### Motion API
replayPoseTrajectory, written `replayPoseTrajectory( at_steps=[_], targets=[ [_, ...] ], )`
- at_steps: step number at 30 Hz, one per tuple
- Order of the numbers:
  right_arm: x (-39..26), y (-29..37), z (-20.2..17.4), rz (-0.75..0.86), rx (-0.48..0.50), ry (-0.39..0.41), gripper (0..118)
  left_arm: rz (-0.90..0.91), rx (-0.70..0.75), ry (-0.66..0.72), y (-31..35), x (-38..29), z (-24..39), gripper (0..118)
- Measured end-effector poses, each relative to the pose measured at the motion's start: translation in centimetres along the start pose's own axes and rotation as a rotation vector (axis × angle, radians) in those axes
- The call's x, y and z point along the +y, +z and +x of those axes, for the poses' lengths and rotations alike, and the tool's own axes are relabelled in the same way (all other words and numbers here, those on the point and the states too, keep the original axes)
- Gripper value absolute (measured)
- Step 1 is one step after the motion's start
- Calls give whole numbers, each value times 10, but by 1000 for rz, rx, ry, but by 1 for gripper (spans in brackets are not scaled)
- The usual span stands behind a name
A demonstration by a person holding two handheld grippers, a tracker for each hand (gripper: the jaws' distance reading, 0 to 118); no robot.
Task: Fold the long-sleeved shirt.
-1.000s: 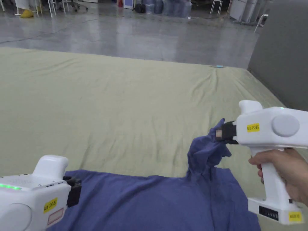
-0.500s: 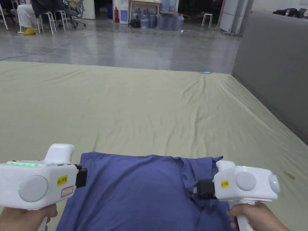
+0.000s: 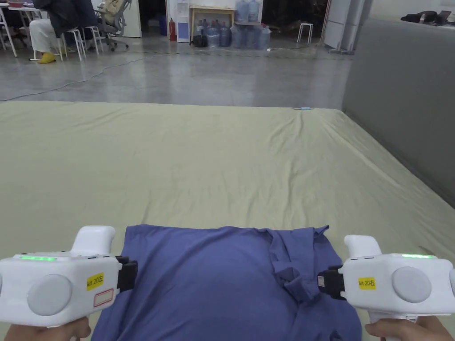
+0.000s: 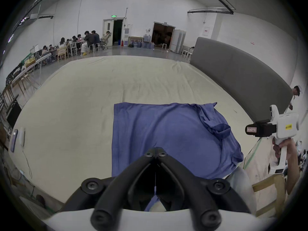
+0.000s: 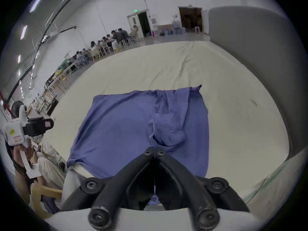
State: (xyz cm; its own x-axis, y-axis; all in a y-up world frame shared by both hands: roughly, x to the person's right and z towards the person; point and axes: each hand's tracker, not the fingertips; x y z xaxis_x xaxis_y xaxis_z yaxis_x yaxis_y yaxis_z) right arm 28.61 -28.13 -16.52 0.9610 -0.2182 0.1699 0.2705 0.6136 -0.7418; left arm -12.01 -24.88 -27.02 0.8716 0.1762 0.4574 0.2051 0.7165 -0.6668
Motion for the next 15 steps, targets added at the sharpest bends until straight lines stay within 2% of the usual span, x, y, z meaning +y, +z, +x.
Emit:
replayPoseTrajectory(
  at_steps=[4, 8, 9, 10, 11, 12, 15],
  targets=[
    [13, -9, 3, 12, 9, 18, 0, 10, 15, 26, -40, 35, -18, 0],
    [34, -32, 9, -17, 38, 21, 0, -49, 99, 44, -121, 79, -44, 0],
    [40, -40, 10, -21, 37, 23, 0, -64, 140, 41, -145, 89, -54, 11],
    [44, -47, 11, -25, 35, 26, 0, -81, 199, 50, -169, 97, -63, 63],
    [46, -53, 11, -28, 33, 25, 0, -103, 237, 78, -188, 101, -70, 100],
    [51, -59, 12, -31, 31, 24, 0, -135, 255, 115, -209, 106, -83, 112],
    [60, -76, 19, -54, 43, 8, 0, -209, 271, 204, -257, 110, -108, 111]
  ],
)
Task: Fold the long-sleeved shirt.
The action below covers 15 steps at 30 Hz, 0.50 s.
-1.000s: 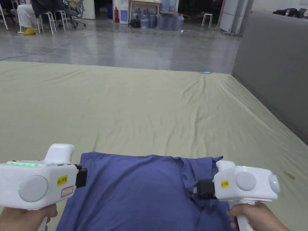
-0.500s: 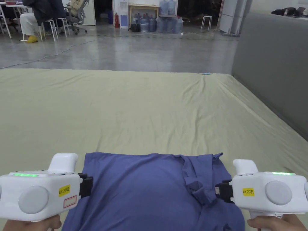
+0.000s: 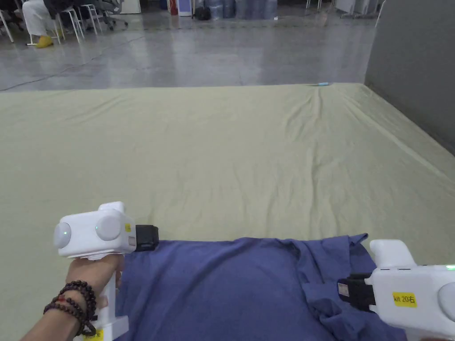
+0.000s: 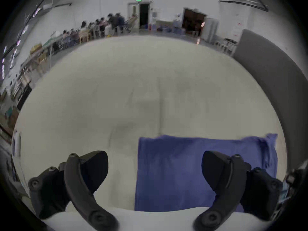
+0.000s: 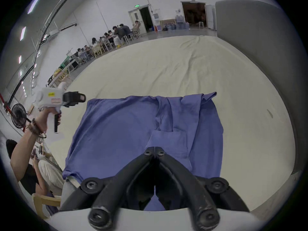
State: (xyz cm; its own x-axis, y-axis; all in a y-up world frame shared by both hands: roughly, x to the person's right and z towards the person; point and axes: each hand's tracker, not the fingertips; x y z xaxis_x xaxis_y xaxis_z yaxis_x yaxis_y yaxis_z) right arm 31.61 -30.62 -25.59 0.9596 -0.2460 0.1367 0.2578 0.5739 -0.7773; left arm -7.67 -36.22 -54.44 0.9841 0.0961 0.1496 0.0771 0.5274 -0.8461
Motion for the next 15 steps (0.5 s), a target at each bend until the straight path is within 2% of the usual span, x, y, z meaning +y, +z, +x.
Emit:
replayPoseTrajectory(
  at_steps=[2, 3, 4, 5, 6, 7, 8, 12, 13, 15],
  targets=[
    [11, -12, 6, -20, -2, -4, 0, -40, 11, 3, -26, 3, -3, 105],
    [16, -19, 8, -22, -19, 1, 0, -32, 32, 13, -34, 2, -3, 90],
    [21, -24, 10, -20, -43, 15, 0, -26, 36, 9, -40, 0, -2, 68],
    [27, -29, 12, -18, -59, 28, 0, -25, 38, -5, -41, -2, -1, 68],
    [36, -35, 15, -18, -70, 30, 0, 1, 46, -26, -34, -3, 5, 62],
    [45, -42, 19, -18, -74, 21, 0, -4, 53, -54, -27, -3, 10, 34],
    [55, -48, 24, -21, -74, 9, 0, -3, 20, -80, -19, -3, 14, 0],
    [98, -77, 45, 12, -119, -86, 3, 35, 37, -123, 12, -6, 26, 0],
    [110, -85, 50, 16, -141, -97, 22, 52, 19, -123, 19, -8, 27, 0],
    [129, -105, 59, -33, -175, -99, 80, 52, -48, -94, 32, -11, 31, 0]
  ],
)
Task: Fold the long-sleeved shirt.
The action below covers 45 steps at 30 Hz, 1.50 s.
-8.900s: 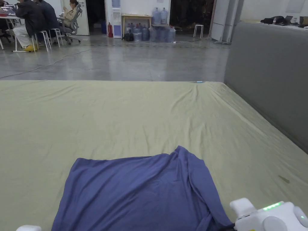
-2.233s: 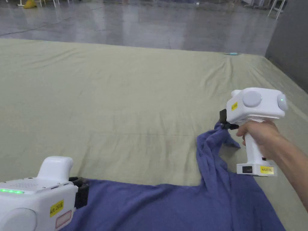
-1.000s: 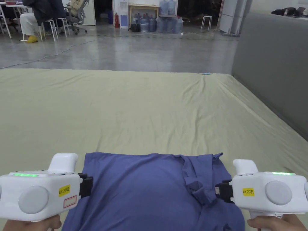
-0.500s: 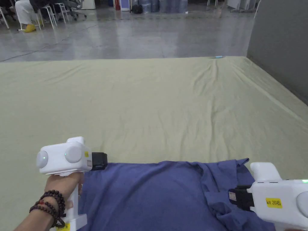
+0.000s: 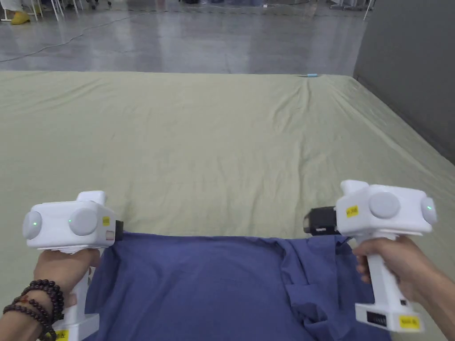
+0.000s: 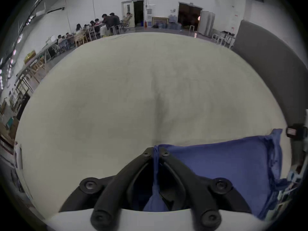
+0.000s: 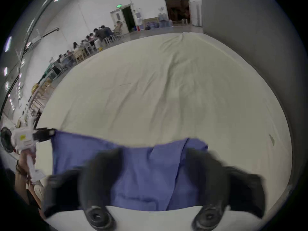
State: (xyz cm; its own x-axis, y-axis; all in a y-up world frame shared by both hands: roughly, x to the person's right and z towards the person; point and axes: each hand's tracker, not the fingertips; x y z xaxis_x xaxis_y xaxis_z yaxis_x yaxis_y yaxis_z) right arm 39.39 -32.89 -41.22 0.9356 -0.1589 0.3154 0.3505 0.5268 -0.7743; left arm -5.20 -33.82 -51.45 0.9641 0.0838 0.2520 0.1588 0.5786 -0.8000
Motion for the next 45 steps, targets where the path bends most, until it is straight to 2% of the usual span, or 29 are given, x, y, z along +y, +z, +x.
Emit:
replayPoseTrajectory(
  at_steps=[1, 3, 5, 6, 7, 8, 9, 11, 13, 14, 15, 16, 17, 20, 23, 28, 33, 38, 42, 45],
  targets=[
    [7, -10, 2, -15, -41, -1, 97, 0, -1, -1, 3, 3, -5, 0],
    [18, -29, 7, -62, -63, 0, 97, 11, -4, -23, 11, 0, 2, 0],
    [22, -43, 15, -119, -111, -36, 96, 17, -4, -49, 12, 3, -1, 0],
    [21, -49, 19, -139, -130, -46, 90, 17, -1, -53, 15, 2, 1, 0],
    [20, -52, 22, -173, -127, -38, 63, 14, 1, -50, 16, 0, 2, 0],
    [15, -60, 25, -248, -130, -23, 42, 11, -2, -46, 15, 2, -2, 0],
    [9, -66, 26, -323, -124, -26, 39, 10, -6, -42, 14, 4, -4, 0],
    [6, -54, 22, -207, -116, 12, 34, 14, -7, -39, 18, 1, -2, 0],
    [1, -47, 19, -253, -83, -23, 14, 15, -8, -39, 17, 2, -4, 0],
    [-4, -44, 17, -252, -62, -32, 13, 12, -5, -42, 18, 1, -3, 0],
    [-10, -41, 14, -257, -51, -6, 10, 11, -4, -43, 19, 0, -1, 0],
    [-15, -42, 10, -255, -51, 54, 8, 13, -7, -42, 19, -1, -2, 0],
    [-16, -42, 8, -225, -83, 87, 8, 15, -9, -41, 19, -1, -3, 0],
    [-14, -33, 10, -196, -76, 15, 6, 32, 5, -38, 29, -6, -2, 0],
    [-10, 0, 11, -117, -52, 9, 6, 58, -5, -38, 53, -8, -8, 0],
    [-31, 91, 12, 31, 71, 49, 6, 128, -61, -55, 122, -34, -24, 0],
    [-93, 181, 22, 98, 152, 114, 6, 142, -77, -84, 198, -94, -43, 0],
    [-184, 206, 21, -28, 162, 247, 7, 18, -90, -116, 217, -168, -59, 0],
    [-234, 174, 16, -209, 98, 401, 7, -133, -103, -130, 193, -215, -62, 0],
    [-251, 139, 22, -323, 39, 449, 7, -216, -77, -192, 169, -234, -60, 0]
  ],
)
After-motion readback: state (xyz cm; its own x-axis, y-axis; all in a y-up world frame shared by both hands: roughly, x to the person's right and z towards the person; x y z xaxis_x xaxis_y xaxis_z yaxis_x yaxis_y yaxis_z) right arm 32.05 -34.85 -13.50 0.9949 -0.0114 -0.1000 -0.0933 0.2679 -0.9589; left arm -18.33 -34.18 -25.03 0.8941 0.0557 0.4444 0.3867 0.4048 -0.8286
